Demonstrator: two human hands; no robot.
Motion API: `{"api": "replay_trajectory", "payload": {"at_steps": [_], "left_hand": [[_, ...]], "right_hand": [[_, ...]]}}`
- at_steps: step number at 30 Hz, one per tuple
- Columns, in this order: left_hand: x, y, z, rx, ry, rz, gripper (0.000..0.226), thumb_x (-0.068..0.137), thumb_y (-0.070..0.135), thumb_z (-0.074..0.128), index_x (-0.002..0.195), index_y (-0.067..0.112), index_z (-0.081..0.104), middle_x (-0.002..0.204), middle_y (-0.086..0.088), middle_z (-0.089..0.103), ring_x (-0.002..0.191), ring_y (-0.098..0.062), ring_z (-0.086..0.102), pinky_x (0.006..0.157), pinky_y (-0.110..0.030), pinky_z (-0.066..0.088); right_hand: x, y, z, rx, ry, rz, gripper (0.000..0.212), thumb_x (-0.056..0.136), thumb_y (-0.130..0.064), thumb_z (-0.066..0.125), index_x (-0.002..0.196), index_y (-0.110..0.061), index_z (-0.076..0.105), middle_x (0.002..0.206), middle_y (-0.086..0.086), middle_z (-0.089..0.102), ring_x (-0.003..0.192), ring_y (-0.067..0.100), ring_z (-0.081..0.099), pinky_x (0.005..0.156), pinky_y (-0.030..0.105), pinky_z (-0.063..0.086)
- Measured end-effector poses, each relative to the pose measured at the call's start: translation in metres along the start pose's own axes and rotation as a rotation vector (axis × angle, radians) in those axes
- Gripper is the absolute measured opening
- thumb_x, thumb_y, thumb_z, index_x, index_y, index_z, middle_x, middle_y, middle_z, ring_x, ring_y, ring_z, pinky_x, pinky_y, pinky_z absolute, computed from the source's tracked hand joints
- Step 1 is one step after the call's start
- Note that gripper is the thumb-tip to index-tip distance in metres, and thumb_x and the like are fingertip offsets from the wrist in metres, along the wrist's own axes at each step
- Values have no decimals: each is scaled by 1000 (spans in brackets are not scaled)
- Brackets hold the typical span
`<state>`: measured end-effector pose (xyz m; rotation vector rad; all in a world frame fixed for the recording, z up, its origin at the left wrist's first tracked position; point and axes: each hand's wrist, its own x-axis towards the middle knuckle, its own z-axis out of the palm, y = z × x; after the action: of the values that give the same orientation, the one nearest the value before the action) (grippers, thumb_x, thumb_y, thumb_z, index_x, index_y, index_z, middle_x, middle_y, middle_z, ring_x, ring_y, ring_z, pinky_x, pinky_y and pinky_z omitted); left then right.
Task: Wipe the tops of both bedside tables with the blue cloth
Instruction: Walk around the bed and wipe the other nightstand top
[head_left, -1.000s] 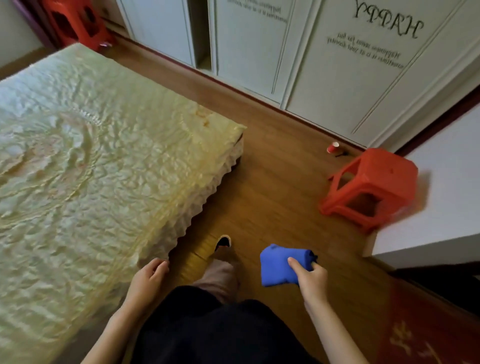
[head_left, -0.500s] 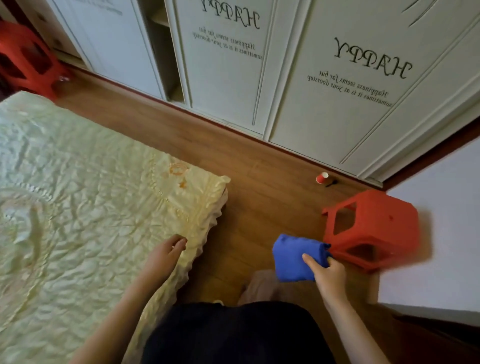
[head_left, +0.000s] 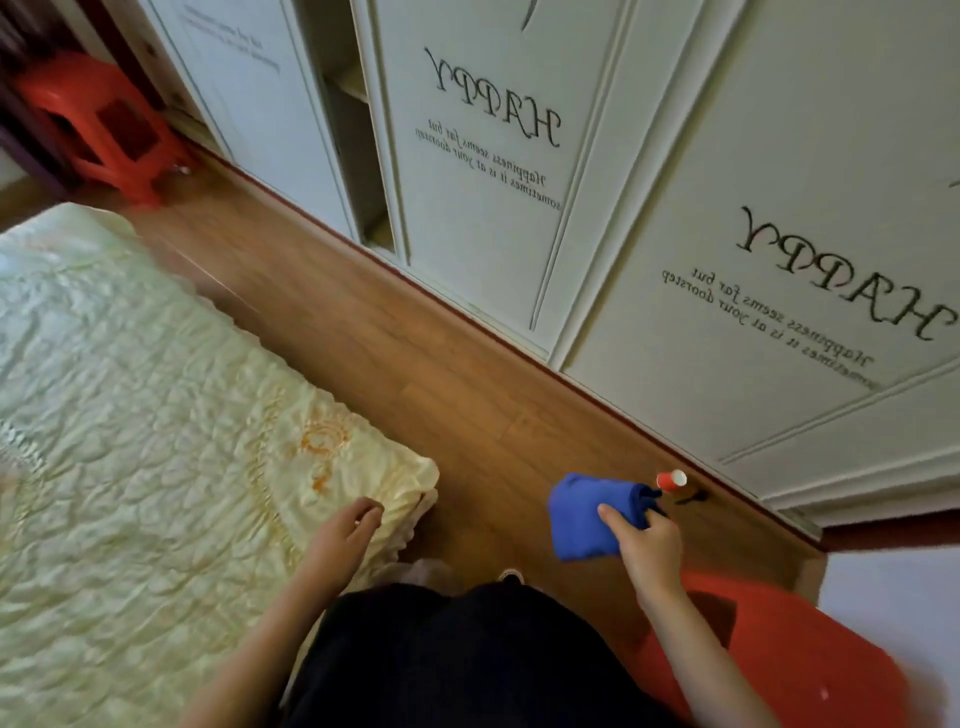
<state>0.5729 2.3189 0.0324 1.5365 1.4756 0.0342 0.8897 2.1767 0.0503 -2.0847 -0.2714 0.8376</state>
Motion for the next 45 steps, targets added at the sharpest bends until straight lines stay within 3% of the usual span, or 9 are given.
{"api": "replay_trajectory", "payload": {"at_steps": [4, 6, 10, 14, 18, 22, 28, 31, 45], "left_hand": [[22, 17, -17, -41, 107, -91, 18, 100, 29, 45, 104, 24, 62, 97, 1, 68, 92, -19, 63, 82, -38, 48], [88, 22, -31, -144, 266, -247, 19, 100, 32, 45, 103, 26, 62, 95, 3, 69, 89, -18, 64, 82, -40, 50], [114, 34, -39, -234, 275, -307, 19, 100, 35, 41, 99, 31, 60, 95, 7, 68, 89, -17, 64, 83, -41, 49], [191, 70, -65, -370, 323, -345, 20, 99, 33, 43, 97, 29, 63, 95, 3, 69, 93, -19, 64, 88, -42, 50], [267, 119, -124, -382, 370, -296, 23, 99, 35, 42, 106, 28, 62, 100, 4, 68, 95, -16, 63, 87, -38, 49], [329, 170, -189, -409, 437, -225, 22, 100, 34, 41, 106, 28, 61, 96, 3, 67, 90, -17, 64, 78, -31, 49], [421, 206, -251, -490, 502, -228, 22, 100, 31, 43, 112, 25, 60, 100, 5, 65, 93, -6, 60, 72, -25, 47], [469, 207, -279, -524, 550, -281, 23, 100, 30, 44, 110, 23, 63, 100, 5, 67, 94, -8, 62, 78, -31, 51], [559, 158, -418, -786, 911, -711, 24, 99, 27, 45, 86, 31, 64, 91, 0, 70, 88, -20, 65, 84, -44, 52]], "right_hand": [[47, -62, 29, -15, -57, -76, 29, 80, -15, 74, 102, 1, 66, 95, 11, 68, 88, 26, 64, 77, 35, 48], [142, -132, 96, -55, -234, -115, 31, 79, -15, 74, 105, 0, 66, 96, 9, 67, 88, 25, 64, 76, 35, 48], [172, -167, 125, -144, -314, -163, 32, 80, -17, 74, 105, 0, 66, 94, 10, 67, 86, 26, 64, 74, 34, 49], [238, -241, 191, -208, -384, -187, 22, 82, -11, 73, 101, -3, 65, 89, 8, 64, 82, 23, 60, 58, 19, 47], [300, -310, 235, -264, -401, -234, 25, 81, -11, 73, 102, 1, 67, 92, 12, 66, 86, 28, 62, 73, 31, 44], [354, -376, 274, -319, -441, -261, 19, 81, -12, 73, 96, -3, 65, 89, 12, 67, 81, 27, 62, 67, 30, 45], [440, -452, 364, -393, -509, -278, 27, 82, -15, 73, 101, 3, 65, 91, 14, 66, 84, 31, 61, 73, 35, 45], [473, -493, 431, -411, -568, -282, 22, 82, -13, 72, 96, 1, 64, 88, 14, 65, 81, 30, 61, 72, 35, 46], [473, -690, 752, -492, -973, -449, 22, 81, -14, 73, 96, -2, 65, 91, 11, 69, 83, 23, 65, 71, 31, 49]]}}
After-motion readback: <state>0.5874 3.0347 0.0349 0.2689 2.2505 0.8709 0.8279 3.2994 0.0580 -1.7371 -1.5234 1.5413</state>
